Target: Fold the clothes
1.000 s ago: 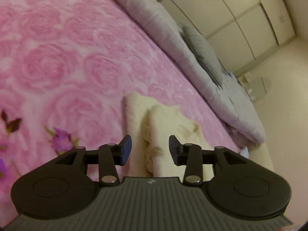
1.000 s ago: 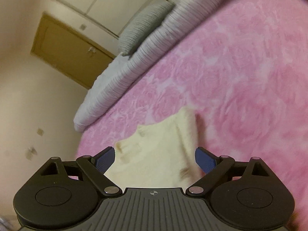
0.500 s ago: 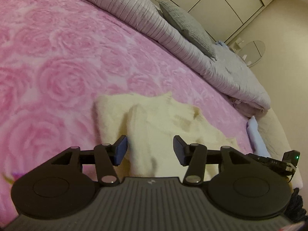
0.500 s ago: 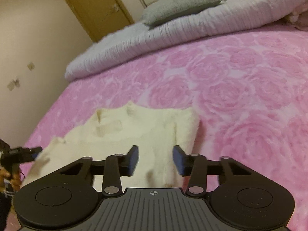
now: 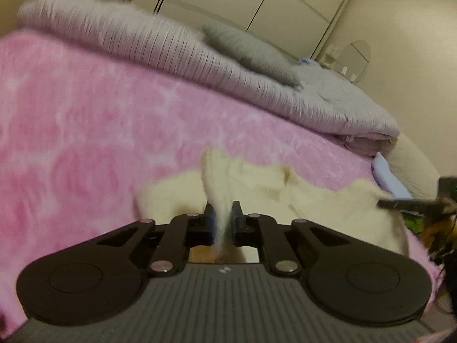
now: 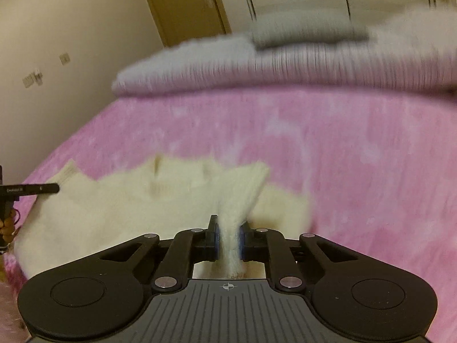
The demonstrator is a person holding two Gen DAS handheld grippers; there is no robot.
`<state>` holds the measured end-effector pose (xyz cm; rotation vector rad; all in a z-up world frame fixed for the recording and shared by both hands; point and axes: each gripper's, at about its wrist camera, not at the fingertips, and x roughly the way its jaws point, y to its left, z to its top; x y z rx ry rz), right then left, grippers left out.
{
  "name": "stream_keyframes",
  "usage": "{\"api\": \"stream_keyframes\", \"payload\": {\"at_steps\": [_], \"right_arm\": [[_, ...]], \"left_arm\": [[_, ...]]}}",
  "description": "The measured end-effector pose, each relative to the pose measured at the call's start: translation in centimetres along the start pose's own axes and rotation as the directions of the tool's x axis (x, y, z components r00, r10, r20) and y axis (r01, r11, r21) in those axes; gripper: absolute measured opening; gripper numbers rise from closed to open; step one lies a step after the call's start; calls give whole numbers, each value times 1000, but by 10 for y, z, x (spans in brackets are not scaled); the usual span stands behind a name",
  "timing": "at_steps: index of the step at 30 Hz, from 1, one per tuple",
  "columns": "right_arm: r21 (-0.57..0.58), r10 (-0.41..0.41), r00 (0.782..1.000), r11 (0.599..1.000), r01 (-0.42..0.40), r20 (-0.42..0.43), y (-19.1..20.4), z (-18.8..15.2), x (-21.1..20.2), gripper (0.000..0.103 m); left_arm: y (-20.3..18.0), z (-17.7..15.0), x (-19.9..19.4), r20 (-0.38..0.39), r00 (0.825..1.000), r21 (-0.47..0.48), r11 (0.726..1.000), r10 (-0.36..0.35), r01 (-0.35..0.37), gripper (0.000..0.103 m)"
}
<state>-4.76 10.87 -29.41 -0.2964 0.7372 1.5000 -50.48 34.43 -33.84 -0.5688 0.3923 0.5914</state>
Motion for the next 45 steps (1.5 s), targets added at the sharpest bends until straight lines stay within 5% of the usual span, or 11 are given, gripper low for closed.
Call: {"api": "stream_keyframes", "payload": {"at_steps": [3, 8, 14, 17, 24, 28, 30, 34, 37, 41, 45], "right_arm": [[-44, -64, 995, 997, 67, 73, 1, 21, 2, 12], [-25, -108, 993, 994, 110, 57, -13, 29, 40, 12], [-9, -154, 987, 988, 154, -45, -31, 26, 92, 12], [5, -183, 973, 983, 186, -142, -43, 12, 117, 13], [89, -332, 943, 939, 332, -12, -37, 12, 62, 23], [59, -376, 920, 927, 371, 110, 4, -5, -5, 23], [58, -280, 950, 960, 275, 137, 35, -27, -32, 23], [-18, -185, 981, 982, 186, 54, 77, -77, -33, 23], [-96, -292, 956, 953, 288, -32, 75, -112, -8, 22], [-19, -267, 963, 964, 267, -31, 60, -117, -21, 22], [15, -310, 950, 951, 310, 29, 69, -112, -52, 23]], "left_arm": [[3, 17, 11, 53, 998, 4, 1000, 23, -23, 7], [15, 27, 44, 48, 998, 8, 999, 43, -43, 7], [40, 13, 95, -70, 989, -2, 992, 127, -128, 9], [49, 3, 110, -123, 975, -11, 982, 184, -187, 22], [46, 14, 39, -2, 962, -87, 958, 273, -272, 22], [13, -12, -22, 23, 986, -90, 982, 168, -165, 22], [-12, -38, -41, -7, 995, -65, 993, 99, -99, 21], [-45, -89, -43, -88, 994, -4, 998, 70, -70, 22], [-30, -118, -32, -123, 982, -16, 989, 141, -144, 3], [-23, -107, -46, -101, 984, -83, 985, 145, -154, 2], [-42, -102, -68, -24, 987, -53, 985, 161, -162, 40]]}}
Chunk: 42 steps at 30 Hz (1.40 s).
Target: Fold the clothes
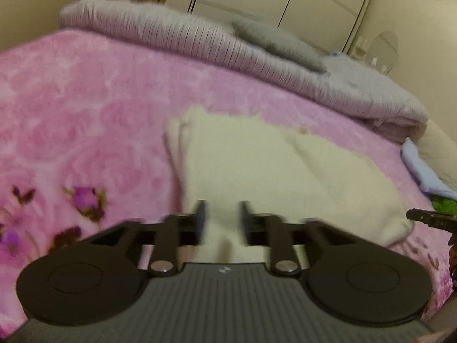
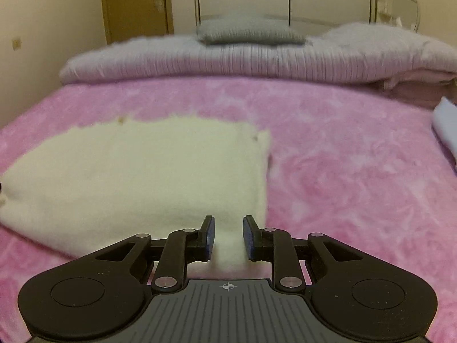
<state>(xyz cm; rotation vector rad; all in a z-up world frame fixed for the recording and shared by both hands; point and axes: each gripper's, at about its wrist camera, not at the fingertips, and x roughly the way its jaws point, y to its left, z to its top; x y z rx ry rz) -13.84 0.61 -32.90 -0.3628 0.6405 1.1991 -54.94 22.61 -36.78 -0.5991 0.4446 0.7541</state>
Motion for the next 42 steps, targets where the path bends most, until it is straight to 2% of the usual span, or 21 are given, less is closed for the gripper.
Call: {"api": "stream_keyframes", "payload": {"at_steps": [2, 3, 5, 8, 12, 15, 17, 19, 23, 28, 34, 39, 42], "right_arm": [[22, 39, 999, 999, -39, -31, -1, -5, 1, 23], [26, 34, 997, 999, -32, -64, 1, -12, 2, 23], [33, -4, 997, 999, 7, -78, 3, -19, 6, 23], [72, -58, 995, 995, 64, -86, 12, -17, -1, 23], [84, -88, 995, 992, 92, -41, 38, -6, -44, 24], [115, -101, 995, 988, 103, -23, 52, -13, -76, 36], [136, -110, 994, 984, 112, -22, 59, -19, -95, 51], [158, -120, 993, 980, 122, -21, 66, -25, -115, 54], [200, -124, 992, 972, 123, -6, 72, -30, -137, 54], [242, -115, 993, 964, 110, 7, 79, -39, -157, 54], [261, -78, 997, 963, 70, 21, 86, -38, -165, 54], [234, -43, 998, 972, 34, 34, 87, -35, -168, 54], [217, -32, 999, 976, 28, 12, 83, -34, -164, 54]], "left_arm": [[-3, -7, 4, -32, 999, -39, 999, 22, -23, 40], [-4, -11, 7, -50, 998, -58, 998, 35, -38, 39], [-9, -16, 10, -74, 995, -85, 994, 68, -74, 37], [-39, -12, -10, -88, 985, -55, 987, 145, -151, 37], [-83, -9, -50, -31, 976, 59, 975, 217, -215, 40], [-106, -13, -72, -10, 968, 105, 963, 249, -247, 46], [-115, -19, -87, -2, 972, 114, 965, 237, -235, 47], [-123, -24, -99, 2, 975, 124, 968, 221, -219, 47], [-136, -32, -115, -16, 977, 153, 966, 211, -207, 49], [-149, -36, -137, -1, 972, 187, 954, 236, -232, 49], [-162, -41, -153, 8, 969, 209, 947, 249, -245, 49], [-172, -50, -160, 24, 954, 217, 930, 300, -298, 50], [-175, -53, -159, 33, 945, 202, 923, 327, -326, 50]]}}
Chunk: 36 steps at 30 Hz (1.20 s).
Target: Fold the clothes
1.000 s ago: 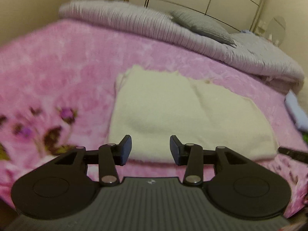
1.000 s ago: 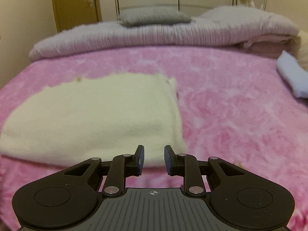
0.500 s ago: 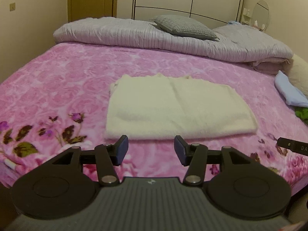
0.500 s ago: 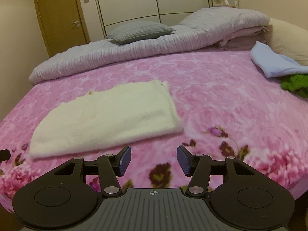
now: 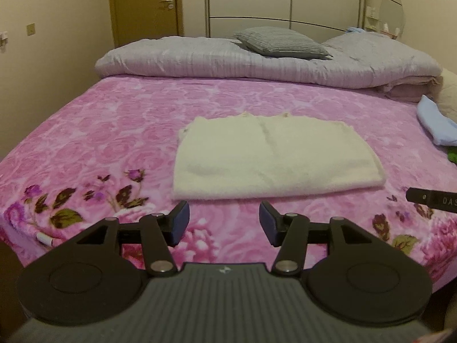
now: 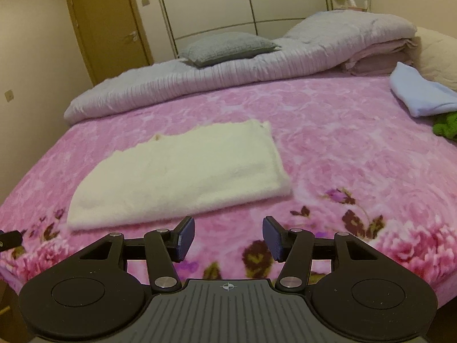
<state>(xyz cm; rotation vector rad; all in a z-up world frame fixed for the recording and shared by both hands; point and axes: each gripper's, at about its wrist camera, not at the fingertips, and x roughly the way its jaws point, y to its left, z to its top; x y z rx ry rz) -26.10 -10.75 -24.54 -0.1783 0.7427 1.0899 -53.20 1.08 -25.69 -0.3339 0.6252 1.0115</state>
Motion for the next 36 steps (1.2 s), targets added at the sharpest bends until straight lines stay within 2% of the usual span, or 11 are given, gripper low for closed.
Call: {"api": "stream_keyframes", "payload": {"at_steps": [4, 12, 17, 26, 29, 32, 34, 36], "right_arm": [[-41, -34, 999, 999, 32, -40, -8, 3, 10, 54], [-59, -80, 995, 995, 77, -51, -9, 9, 28, 54], [-93, -67, 995, 994, 60, -79, 0, 10, 41, 54], [-118, -104, 988, 989, 90, -118, 1, 17, 73, 54], [-102, -83, 989, 992, 71, -121, 0, 20, 81, 54], [53, 57, 993, 997, -52, -102, -17, 19, 87, 54], [259, 191, 978, 952, -165, -80, -42, 12, 97, 54], [439, 289, 956, 866, -238, -52, -66, 3, 109, 54]], "left_arm": [[-1, -2, 5, -16, 1000, -20, 1000, 13, -13, 50], [-1, -2, 27, -56, 998, 13, 999, 41, -40, 50], [1, 2, 42, -72, 997, -4, 1000, 12, -12, 50], [10, 9, 85, -120, 993, -23, 1000, -10, 7, 50], [21, 8, 96, -130, 991, -50, 999, -25, 18, 50], [37, 5, 111, -143, 988, -94, 994, -62, 49, 50], [48, 1, 122, -160, 983, -133, 989, -90, 69, 50], [55, 1, 132, -164, 977, -167, 980, -134, 107, 50]]}}
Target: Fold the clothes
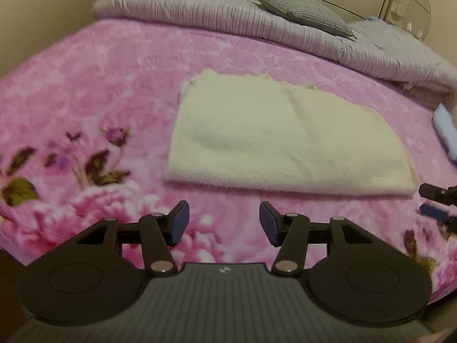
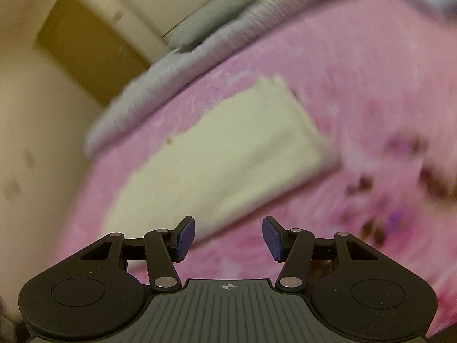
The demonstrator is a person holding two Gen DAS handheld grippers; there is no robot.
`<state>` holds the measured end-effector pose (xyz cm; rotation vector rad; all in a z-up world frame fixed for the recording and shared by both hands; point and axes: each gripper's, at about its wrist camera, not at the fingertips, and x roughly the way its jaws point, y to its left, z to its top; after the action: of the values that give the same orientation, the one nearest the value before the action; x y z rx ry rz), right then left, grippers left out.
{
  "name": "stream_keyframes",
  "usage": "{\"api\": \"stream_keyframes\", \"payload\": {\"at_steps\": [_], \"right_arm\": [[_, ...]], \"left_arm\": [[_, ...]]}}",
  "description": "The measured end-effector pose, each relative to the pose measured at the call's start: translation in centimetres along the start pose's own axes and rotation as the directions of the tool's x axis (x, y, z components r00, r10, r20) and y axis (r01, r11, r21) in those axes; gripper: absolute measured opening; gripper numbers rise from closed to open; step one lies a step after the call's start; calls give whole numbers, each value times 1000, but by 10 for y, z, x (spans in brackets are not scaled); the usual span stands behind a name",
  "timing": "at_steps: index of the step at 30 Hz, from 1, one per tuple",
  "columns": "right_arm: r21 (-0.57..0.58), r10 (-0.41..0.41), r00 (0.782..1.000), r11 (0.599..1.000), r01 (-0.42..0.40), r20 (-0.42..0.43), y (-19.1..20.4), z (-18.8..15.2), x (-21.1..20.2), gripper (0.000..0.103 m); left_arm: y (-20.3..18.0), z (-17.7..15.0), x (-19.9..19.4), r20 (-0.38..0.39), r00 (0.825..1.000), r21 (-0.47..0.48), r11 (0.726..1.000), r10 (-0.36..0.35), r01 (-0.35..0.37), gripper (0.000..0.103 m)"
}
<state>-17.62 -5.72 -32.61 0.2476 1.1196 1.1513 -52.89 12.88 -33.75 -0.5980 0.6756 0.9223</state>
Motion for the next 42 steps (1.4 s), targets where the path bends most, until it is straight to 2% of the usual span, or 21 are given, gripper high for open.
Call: {"api": "stream_keyframes", "payload": {"at_steps": [4, 10, 12, 19, 23, 26, 30, 33, 35, 38, 41, 42], "right_arm": [[194, 33, 999, 980, -36, 18, -34, 10, 16, 54], [378, -14, 999, 926, -6, 51, -69, 26, 43, 54], [440, 12, 996, 897, -50, 90, -80, 30, 50, 54], [494, 94, 967, 846, -203, 235, -89, 37, 70, 54], [463, 84, 970, 867, -184, 229, -84, 42, 76, 54], [455, 76, 973, 874, -170, 216, -82, 44, 78, 54], [454, 73, 977, 877, -159, 202, -79, 46, 79, 54], [436, 63, 978, 888, -145, 197, -77, 48, 77, 54], [438, 60, 978, 887, -145, 202, -77, 47, 78, 54], [450, 51, 977, 882, -142, 209, -77, 46, 82, 54], [427, 23, 981, 898, -106, 193, -72, 50, 90, 53], [410, 0, 985, 909, -72, 172, -68, 52, 92, 45]], "left_arm": [[3, 11, 22, -14, 996, -13, 996, -87, 86, 50], [-10, 29, 52, -6, 985, 39, 984, -175, 175, 48], [-14, 33, 63, -7, 981, 44, 980, -195, 195, 45], [-28, 45, 92, -1, 960, 20, 960, -280, 280, 43], [-43, 50, 107, 2, 957, 41, 956, -290, 290, 43], [-54, 51, 116, 2, 962, 76, 959, -274, 273, 47], [-71, 43, 125, 0, 979, 193, 961, -203, 199, 47], [-73, 43, 109, 34, 984, 223, 961, -174, 162, 43], [-64, 45, 98, 90, 981, 211, 966, -170, 148, 44], [-45, 51, 109, 56, 991, 169, 979, -121, 110, 44], [-34, 54, 120, 23, 990, 150, 979, -143, 138, 43], [-31, 56, 118, 19, 988, 136, 979, -154, 150, 43]]}}
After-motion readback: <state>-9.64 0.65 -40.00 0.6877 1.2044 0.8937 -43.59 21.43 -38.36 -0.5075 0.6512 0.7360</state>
